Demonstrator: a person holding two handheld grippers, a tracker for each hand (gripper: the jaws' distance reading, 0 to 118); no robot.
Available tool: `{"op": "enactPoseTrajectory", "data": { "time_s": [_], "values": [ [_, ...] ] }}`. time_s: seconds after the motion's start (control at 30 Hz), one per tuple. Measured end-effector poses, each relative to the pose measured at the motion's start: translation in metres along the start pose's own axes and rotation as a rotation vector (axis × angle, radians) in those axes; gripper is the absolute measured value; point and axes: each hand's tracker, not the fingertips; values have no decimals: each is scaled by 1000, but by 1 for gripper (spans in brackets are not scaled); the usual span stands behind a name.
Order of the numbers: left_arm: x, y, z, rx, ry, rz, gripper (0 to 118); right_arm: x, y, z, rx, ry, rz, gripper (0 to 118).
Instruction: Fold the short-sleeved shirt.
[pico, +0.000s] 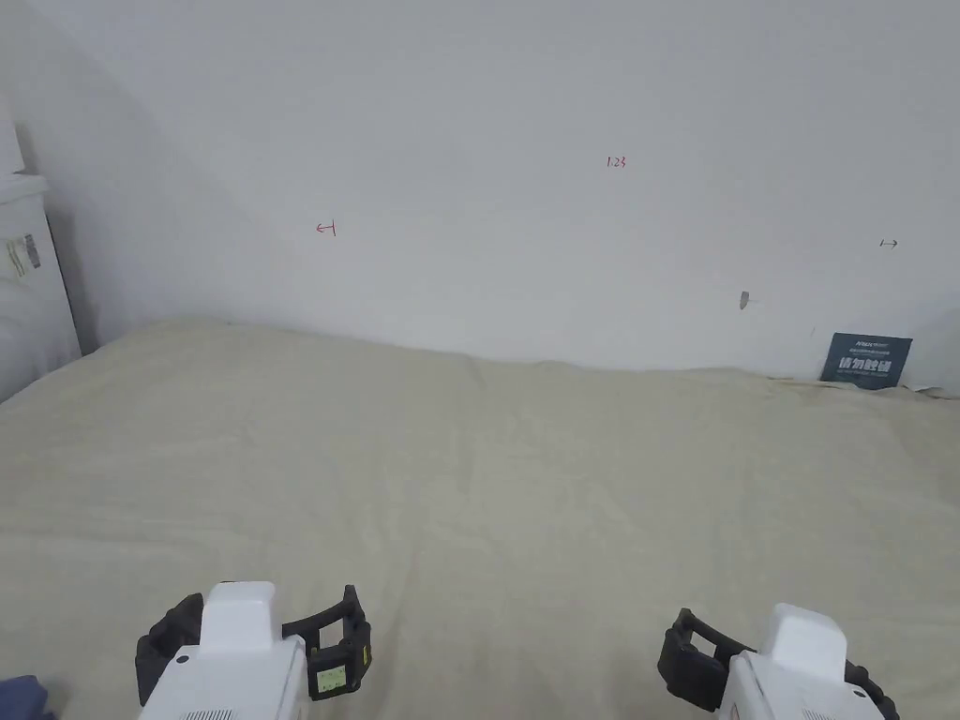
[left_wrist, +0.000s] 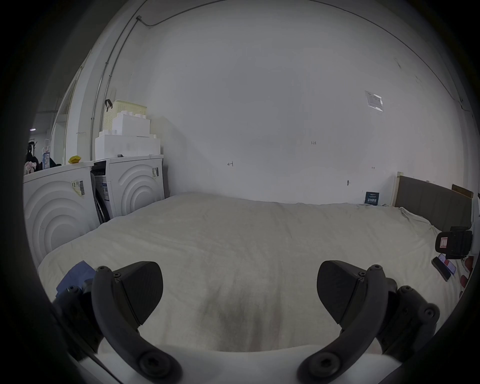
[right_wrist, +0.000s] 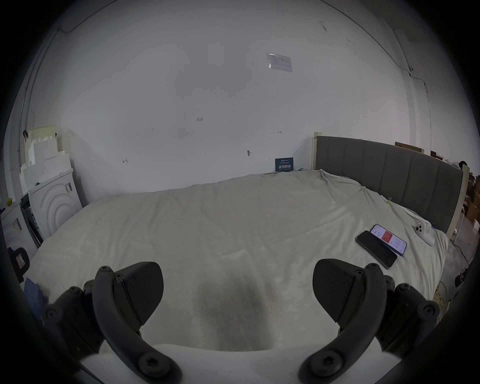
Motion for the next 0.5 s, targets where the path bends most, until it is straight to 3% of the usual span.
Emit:
{"op": "enactPoseTrajectory", "data": {
  "time_s": [0.27,0.5],
  "values": [
    [-2,1,-1,12,-22,4,118,5,-5,0,54,73,26,115],
    [-5,1,-2,26,-47,-3,118,1,-4,2,94,51,65,115]
  ]
}}
